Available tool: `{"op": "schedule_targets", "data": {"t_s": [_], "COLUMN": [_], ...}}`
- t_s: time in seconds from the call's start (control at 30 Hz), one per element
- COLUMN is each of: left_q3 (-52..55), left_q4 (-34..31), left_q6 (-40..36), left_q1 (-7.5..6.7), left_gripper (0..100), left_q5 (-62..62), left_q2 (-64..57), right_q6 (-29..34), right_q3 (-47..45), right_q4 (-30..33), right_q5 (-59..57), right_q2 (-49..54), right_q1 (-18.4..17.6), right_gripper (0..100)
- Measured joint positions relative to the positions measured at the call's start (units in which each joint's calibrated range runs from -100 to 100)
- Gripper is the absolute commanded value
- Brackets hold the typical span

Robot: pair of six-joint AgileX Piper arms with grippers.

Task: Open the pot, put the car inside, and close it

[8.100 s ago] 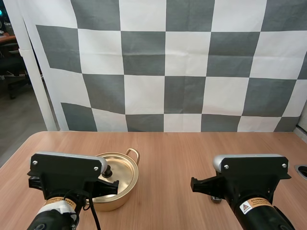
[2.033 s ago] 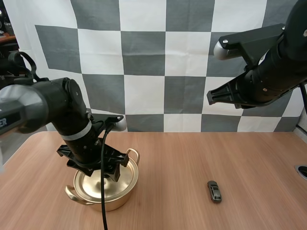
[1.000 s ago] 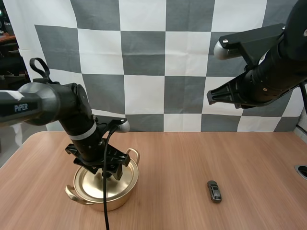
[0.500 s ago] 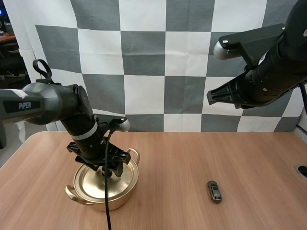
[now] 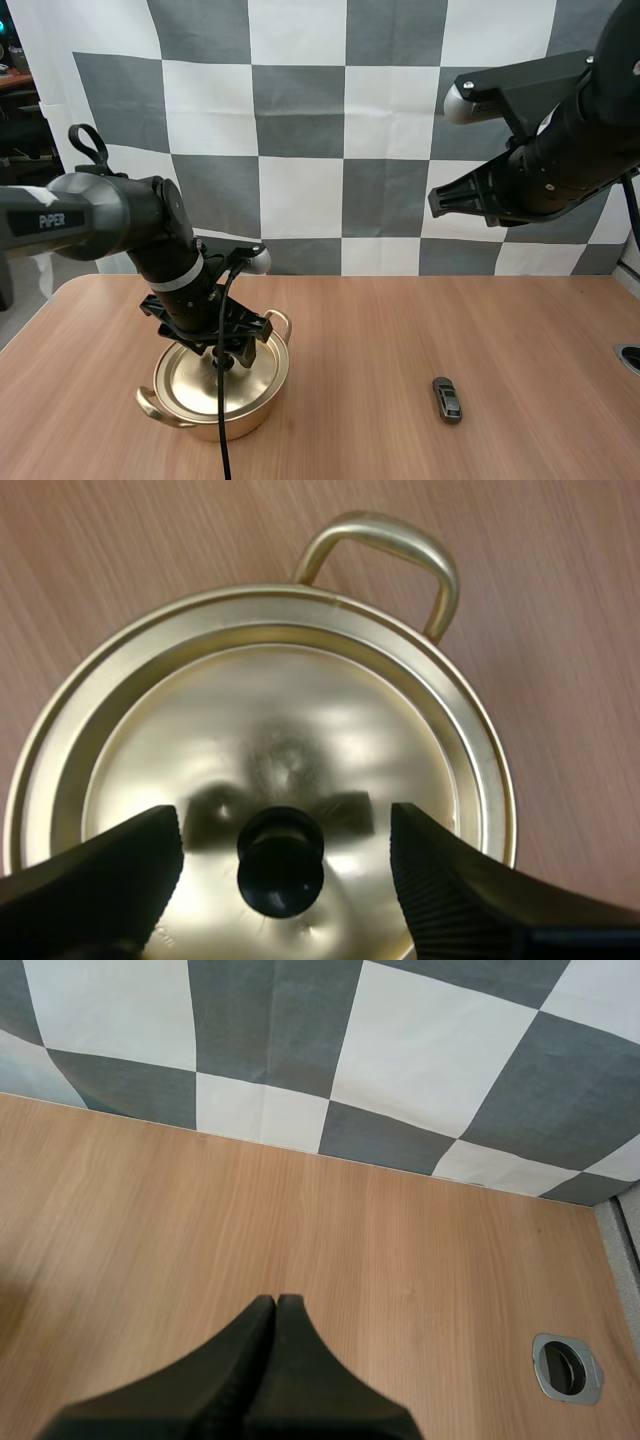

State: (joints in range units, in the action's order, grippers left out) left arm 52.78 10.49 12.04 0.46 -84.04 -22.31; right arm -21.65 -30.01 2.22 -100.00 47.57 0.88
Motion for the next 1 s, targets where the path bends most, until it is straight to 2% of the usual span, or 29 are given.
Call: {"op": "schedule_targets", "data": {"t_s": [0.13,0.23,0.33,0.77,1.0], "left_q3": [0.00,0.00,0.00,-1.12,-8.81], "left_q4": [0.00,0.00,0.00,0.12,2.51], "left_q6": [0.00,-0.27,-0.27,-0.27,-0.27], "left_q1": [0.00,0.00,0.00,0.00,0.00], "left_gripper": [36,18,8,7,7], "left_q5": [0.00,0.00,0.00,3.98,-2.76], "left_q2": [0.00,0.00,0.00,0.00,-0.45], "right_q6": [0.00,0.00,0.00,0.00,0.00], "right_q3": [0.00,0.00,0.00,0.00,0.00], "right_q4": [0.00,0.00,0.00,0.00,0.00], "right_q5": [0.00,0.00,0.00,0.00,0.00], "right_q2": [0.00,0.00,0.00,0.00,0.00], "right_q1": [0.00,0.00,0.00,0.00,0.00], "right_gripper": [0,0,0,0,0]}}
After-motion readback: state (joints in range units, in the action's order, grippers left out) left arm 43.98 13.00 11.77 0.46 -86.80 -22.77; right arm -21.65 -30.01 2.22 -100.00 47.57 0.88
